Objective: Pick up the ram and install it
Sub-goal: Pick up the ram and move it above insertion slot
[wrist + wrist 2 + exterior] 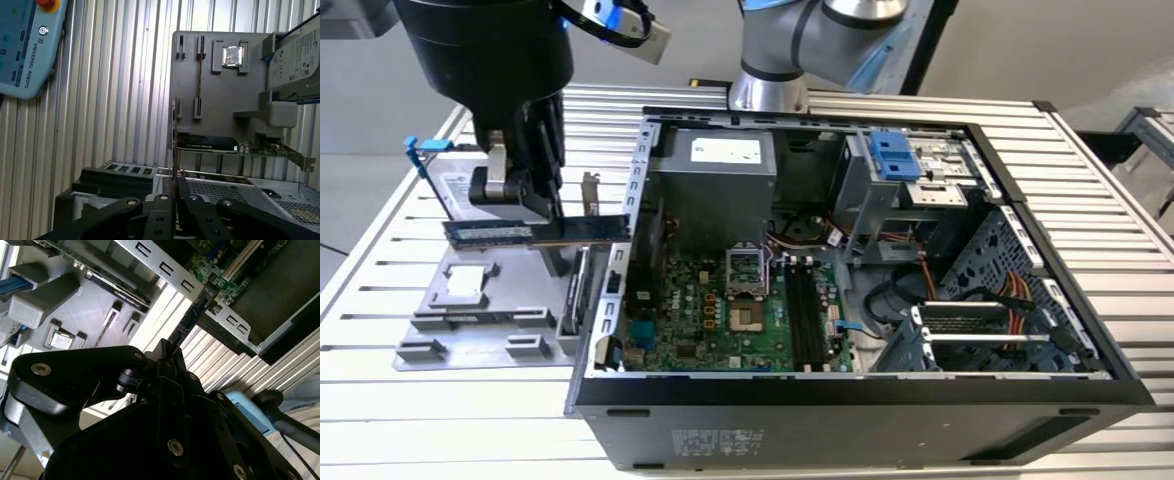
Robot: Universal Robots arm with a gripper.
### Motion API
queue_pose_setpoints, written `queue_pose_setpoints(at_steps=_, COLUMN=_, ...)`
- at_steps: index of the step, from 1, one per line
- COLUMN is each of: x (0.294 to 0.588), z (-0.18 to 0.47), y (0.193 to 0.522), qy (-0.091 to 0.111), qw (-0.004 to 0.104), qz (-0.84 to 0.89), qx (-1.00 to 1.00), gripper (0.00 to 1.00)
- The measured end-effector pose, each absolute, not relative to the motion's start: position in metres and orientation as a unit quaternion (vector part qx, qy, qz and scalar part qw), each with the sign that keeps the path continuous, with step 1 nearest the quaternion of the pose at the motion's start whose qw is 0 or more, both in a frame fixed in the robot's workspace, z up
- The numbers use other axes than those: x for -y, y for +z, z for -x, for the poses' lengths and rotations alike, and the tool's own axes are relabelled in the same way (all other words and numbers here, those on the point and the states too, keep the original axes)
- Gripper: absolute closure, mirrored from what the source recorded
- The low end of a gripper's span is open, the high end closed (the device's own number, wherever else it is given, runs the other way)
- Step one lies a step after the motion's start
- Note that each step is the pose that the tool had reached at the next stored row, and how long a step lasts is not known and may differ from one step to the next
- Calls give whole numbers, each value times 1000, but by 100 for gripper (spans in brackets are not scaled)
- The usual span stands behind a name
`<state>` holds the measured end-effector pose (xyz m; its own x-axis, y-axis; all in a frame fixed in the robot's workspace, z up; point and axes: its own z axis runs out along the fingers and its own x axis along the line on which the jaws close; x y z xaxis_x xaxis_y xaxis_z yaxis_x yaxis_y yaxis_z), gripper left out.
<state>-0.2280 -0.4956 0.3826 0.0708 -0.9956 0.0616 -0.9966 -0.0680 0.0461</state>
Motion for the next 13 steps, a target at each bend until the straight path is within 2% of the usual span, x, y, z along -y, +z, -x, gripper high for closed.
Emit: queue_pose_setpoints(at_steps=13, x=496, z=214, y=383, qy=7, qw=38, qz=-731, qx=682, gripper=100)
